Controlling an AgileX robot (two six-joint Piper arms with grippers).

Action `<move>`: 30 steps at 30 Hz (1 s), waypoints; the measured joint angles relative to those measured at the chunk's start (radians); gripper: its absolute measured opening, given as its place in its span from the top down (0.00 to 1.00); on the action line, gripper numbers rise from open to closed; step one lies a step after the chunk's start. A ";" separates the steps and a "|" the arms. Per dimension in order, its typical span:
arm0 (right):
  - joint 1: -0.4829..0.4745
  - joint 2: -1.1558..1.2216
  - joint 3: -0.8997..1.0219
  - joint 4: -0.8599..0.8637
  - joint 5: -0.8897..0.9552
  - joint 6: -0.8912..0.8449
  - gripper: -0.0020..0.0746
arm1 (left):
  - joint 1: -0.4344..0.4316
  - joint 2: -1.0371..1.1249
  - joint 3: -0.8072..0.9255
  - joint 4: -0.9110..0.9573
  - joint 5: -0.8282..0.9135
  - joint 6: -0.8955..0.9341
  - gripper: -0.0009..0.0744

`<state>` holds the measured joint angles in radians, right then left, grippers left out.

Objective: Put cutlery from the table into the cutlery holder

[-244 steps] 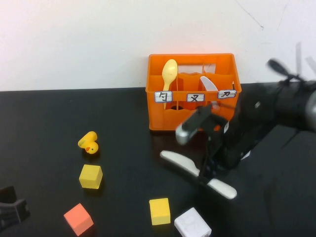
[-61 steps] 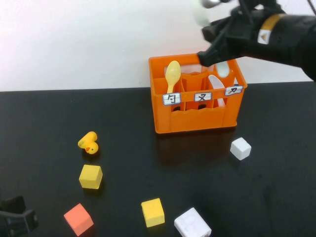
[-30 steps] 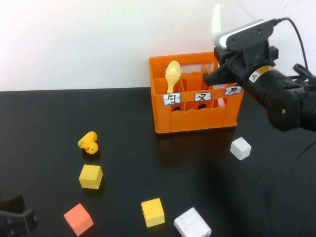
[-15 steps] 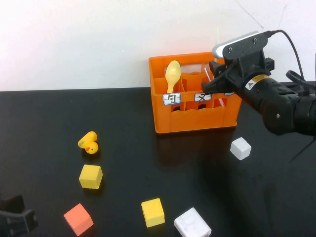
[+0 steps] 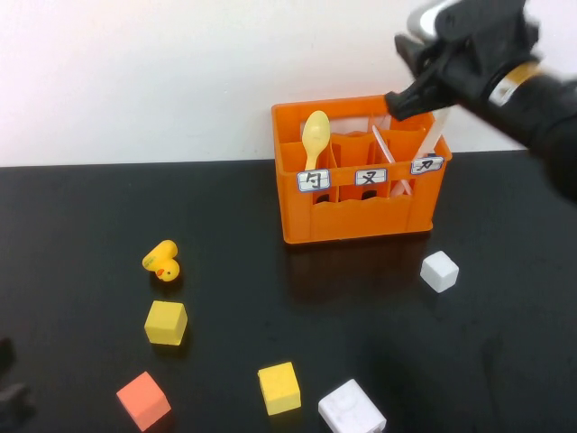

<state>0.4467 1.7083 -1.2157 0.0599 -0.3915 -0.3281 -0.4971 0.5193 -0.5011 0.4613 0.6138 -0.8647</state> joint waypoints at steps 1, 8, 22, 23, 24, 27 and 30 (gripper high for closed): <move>0.008 -0.048 0.000 -0.052 0.066 -0.004 0.76 | 0.000 -0.035 0.000 0.023 0.000 -0.002 0.99; 0.052 -0.357 0.024 -0.215 0.633 -0.022 0.96 | 0.000 -0.276 0.012 0.099 0.000 -0.006 0.99; 0.120 -1.083 0.620 -0.230 0.850 0.001 0.97 | 0.000 -0.478 0.176 0.069 -0.078 -0.006 0.99; 0.120 -1.132 0.663 -0.230 0.853 0.005 0.97 | 0.000 -0.480 0.176 0.067 -0.075 -0.006 0.99; 0.120 -1.181 0.701 -0.230 0.857 0.010 0.97 | 0.000 -0.480 0.176 0.064 -0.073 -0.006 0.99; 0.120 -1.311 0.784 -0.225 0.892 0.013 0.97 | 0.000 -0.480 0.178 0.056 -0.048 -0.006 0.99; 0.120 -1.425 0.823 -0.186 0.968 0.016 0.97 | 0.000 -0.480 0.180 0.050 -0.025 -0.006 0.99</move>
<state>0.5667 0.2834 -0.3931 -0.1258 0.5766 -0.3125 -0.4971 0.0397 -0.3210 0.5108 0.5891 -0.8710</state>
